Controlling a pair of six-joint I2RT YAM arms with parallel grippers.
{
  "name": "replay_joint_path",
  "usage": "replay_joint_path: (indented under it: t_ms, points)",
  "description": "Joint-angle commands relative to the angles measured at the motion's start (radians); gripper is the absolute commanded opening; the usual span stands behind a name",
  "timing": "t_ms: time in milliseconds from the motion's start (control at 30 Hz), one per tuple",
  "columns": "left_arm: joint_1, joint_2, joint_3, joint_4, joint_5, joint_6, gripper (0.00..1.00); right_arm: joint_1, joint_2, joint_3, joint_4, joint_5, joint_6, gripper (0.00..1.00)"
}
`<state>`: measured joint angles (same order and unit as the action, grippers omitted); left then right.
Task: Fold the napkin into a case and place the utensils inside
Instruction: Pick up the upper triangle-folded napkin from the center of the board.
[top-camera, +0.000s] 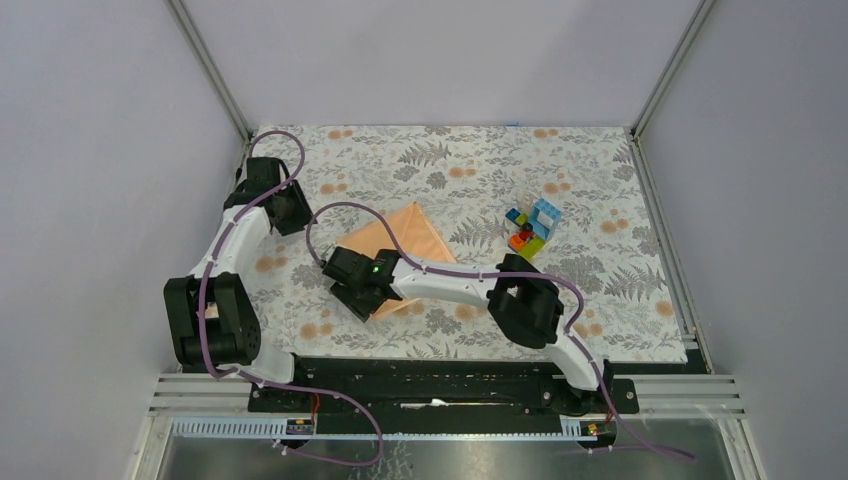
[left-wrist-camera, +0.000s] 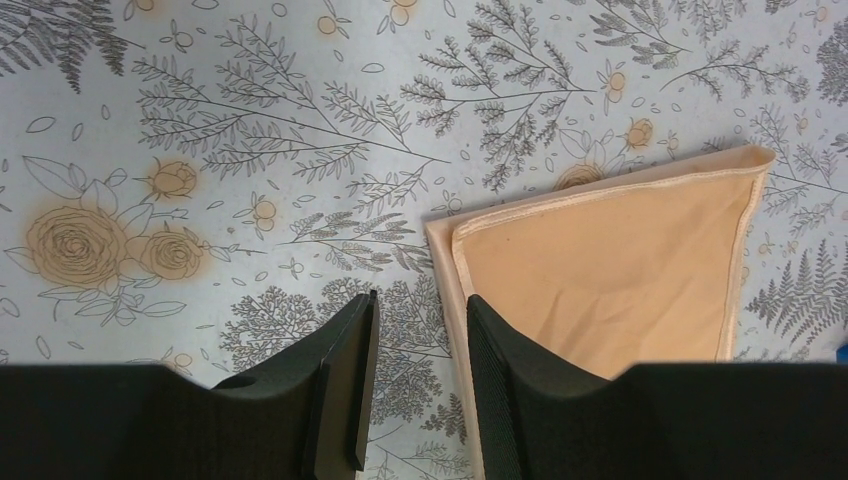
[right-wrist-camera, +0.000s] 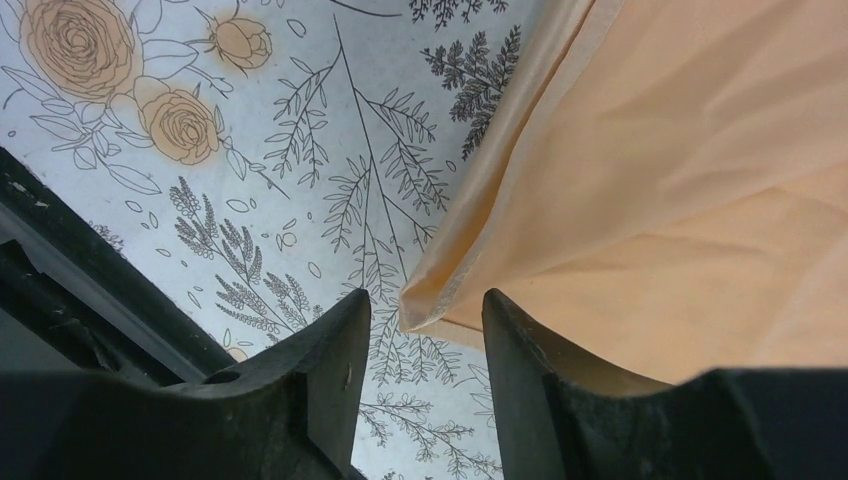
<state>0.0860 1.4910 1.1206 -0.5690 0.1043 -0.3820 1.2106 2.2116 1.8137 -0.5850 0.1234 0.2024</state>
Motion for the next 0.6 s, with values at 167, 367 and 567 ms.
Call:
replay_joint_path:
  t_ms: [167,367,567]
  points:
    - [0.008,-0.014,-0.006,0.051,0.05,-0.008,0.43,0.012,0.026,0.047,-0.047,0.055,-0.004,0.48]
    - [0.009,-0.011,-0.008,0.052,0.051,-0.008,0.43,0.012,0.047,0.063,-0.047,0.058,-0.023,0.45]
    - [0.009,-0.008,-0.008,0.054,0.059,-0.008,0.43,0.012,0.066,0.084,-0.059,0.051,-0.039,0.48]
